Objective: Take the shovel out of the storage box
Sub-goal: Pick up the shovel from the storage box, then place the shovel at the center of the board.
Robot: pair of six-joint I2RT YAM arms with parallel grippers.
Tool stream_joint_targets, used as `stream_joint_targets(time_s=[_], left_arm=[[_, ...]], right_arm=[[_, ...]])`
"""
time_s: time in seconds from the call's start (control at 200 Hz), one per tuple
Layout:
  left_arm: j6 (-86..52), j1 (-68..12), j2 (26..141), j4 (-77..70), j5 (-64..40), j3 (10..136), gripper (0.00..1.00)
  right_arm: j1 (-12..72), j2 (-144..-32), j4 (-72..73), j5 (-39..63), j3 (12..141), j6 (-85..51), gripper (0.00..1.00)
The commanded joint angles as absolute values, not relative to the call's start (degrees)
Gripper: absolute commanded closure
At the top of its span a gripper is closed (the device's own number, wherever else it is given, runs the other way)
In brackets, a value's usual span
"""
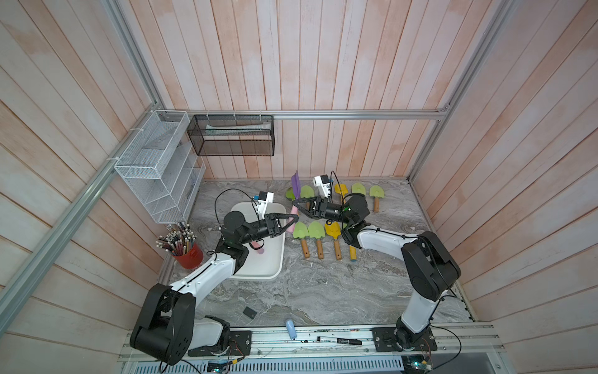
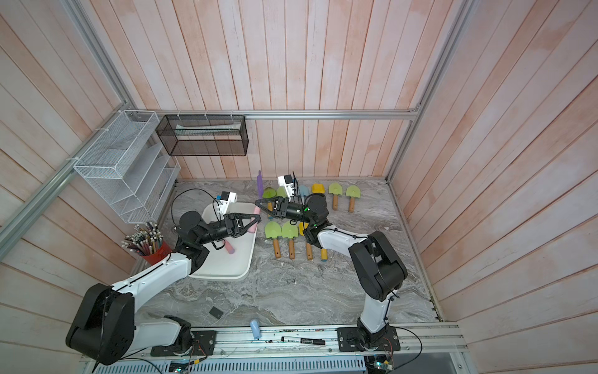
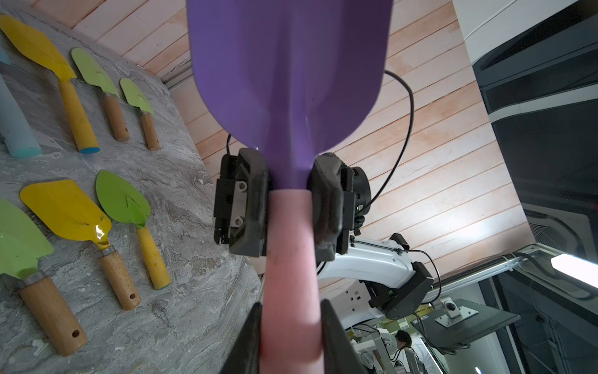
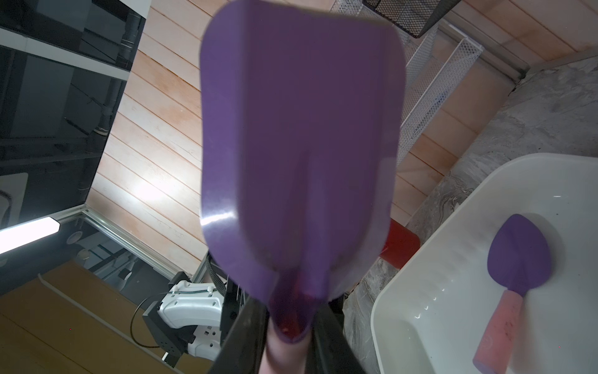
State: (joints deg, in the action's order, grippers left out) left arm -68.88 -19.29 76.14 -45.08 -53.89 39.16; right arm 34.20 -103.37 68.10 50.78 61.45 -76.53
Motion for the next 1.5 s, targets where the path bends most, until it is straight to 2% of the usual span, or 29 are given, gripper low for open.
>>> stream_joint_targets(time_s=[0.0, 0.075, 0.105, 0.16, 0.23, 0.345, 0.545, 0.69, 0.94, 1.19, 1.495], left_arm=[[-69.7, -19.73, 77.12, -46.79, -54.4, 37.79, 0.88], [-69.05, -19.76, 77.08, -46.16, -54.4, 37.79, 0.82], [-68.49, -19.77, 76.99, -45.49, -54.43, 38.0, 0.77], [-66.58, -19.7, 76.66, -42.61, -54.2, 38.61, 0.59], [-63.29, -19.46, 76.03, -37.58, -53.78, 39.95, 0.45], [-58.33, -17.16, 74.19, -30.04, -53.79, 41.52, 0.36], [-50.21, -9.1, 70.77, -16.49, -51.88, 41.95, 0.35], [-41.0, -5.52, 70.35, -0.31, -44.42, 44.37, 0.35], [-34.79, -5.01, 68.69, 11.68, -31.42, 44.66, 0.35], [-31.05, -5.01, 67.27, 22.02, -16.06, 46.24, 0.35], [-28.92, -5.18, 71.41, 22.66, -12.39, 45.25, 0.35]], right_arm=[[34.62, -104.33, 72.51, 51.48, 62.12, -77.83, 0.75], [34.49, -104.42, 72.52, 51.19, 61.77, -78.02, 0.78], [34.27, -104.33, 72.51, 50.98, 61.51, -78.06, 0.79], [33.85, -104.18, 72.51, 50.69, 60.89, -78.13, 0.81], [32.96, -103.52, 72.47, 50.51, 59.69, -78.07, 0.81], [31.02, -101.36, 69.21, 50.27, 57.3, -75.91, 0.82], [26.7, -96.62, 60.47, 50.53, 53.16, -71.06, 0.82], [22.06, -91.86, 54.8, 50.81, 48.99, -67.92, 0.82], [13.05, -83.76, 21.7, 46.56, 48.69, -50.53, 0.82], [8.63, -81.21, -2.81, 30.92, 50.22, -36.41, 0.81], [8.61, -81.73, -15.6, 12.34, 52.27, -27.95, 0.81]])
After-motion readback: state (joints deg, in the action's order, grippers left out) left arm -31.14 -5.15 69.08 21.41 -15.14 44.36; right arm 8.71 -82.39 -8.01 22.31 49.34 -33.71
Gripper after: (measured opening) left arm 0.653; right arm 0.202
